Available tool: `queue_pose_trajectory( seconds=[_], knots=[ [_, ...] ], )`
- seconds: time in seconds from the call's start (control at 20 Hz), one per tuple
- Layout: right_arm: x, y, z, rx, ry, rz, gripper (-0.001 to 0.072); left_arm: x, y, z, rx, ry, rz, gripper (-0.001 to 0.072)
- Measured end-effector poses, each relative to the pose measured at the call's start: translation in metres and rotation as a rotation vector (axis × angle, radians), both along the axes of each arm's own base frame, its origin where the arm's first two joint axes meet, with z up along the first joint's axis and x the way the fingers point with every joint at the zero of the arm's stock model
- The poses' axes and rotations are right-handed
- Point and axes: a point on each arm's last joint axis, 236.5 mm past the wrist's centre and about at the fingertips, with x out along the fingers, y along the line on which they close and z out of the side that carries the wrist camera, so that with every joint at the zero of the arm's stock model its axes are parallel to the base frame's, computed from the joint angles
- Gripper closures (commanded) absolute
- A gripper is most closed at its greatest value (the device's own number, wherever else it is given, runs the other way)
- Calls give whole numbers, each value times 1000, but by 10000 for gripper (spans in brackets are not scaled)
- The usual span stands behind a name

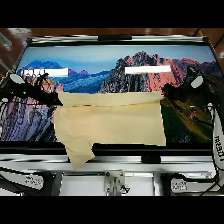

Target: Fold the shirts.

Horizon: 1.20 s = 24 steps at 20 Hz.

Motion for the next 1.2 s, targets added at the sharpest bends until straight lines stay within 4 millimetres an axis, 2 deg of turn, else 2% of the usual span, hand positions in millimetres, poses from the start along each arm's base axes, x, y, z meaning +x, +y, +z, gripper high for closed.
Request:
queue_pose_trajectory(
  seconds=[0.15, 0.3, 0.7, 0.75, 0.8, 0.85, 0.9, 1.0, 1.1, 1.2],
  knots=[
    [-23, -5, -16, -15, 115, 11, 637, -12, 10, -7, 48, 57, -7, 673],
    [-36, -10, -24, -28, 178, 3, 637, -19, 15, -10, 78, 89, -10, 672],
    [-49, -9, -32, -17, 252, -15, 626, -25, 16, -12, 100, 112, -20, 671],
    [-51, -8, -33, -14, 260, -14, 548, -25, 16, -13, 102, 114, -19, 670],
    [-54, -7, -33, -9, 274, -11, 320, -25, 16, -13, 102, 115, -17, 584],
    [-55, -7, -33, -7, 280, -7, 197, -25, 16, -13, 103, 118, -14, 325],
    [-57, -6, -33, -5, 284, -1, 198, -25, 17, -13, 106, 122, -6, 149],
    [-62, -4, -33, 2, 304, 14, 198, -26, 17, -12, 103, 137, 11, 153],
    [-69, -4, -28, 5, 317, 36, 198, -31, 17, -10, 96, 161, 19, 205],
    [-78, -10, -19, -2, 329, 58, 197, -41, 21, -6, 87, 206, 28, 206]
  ],
)
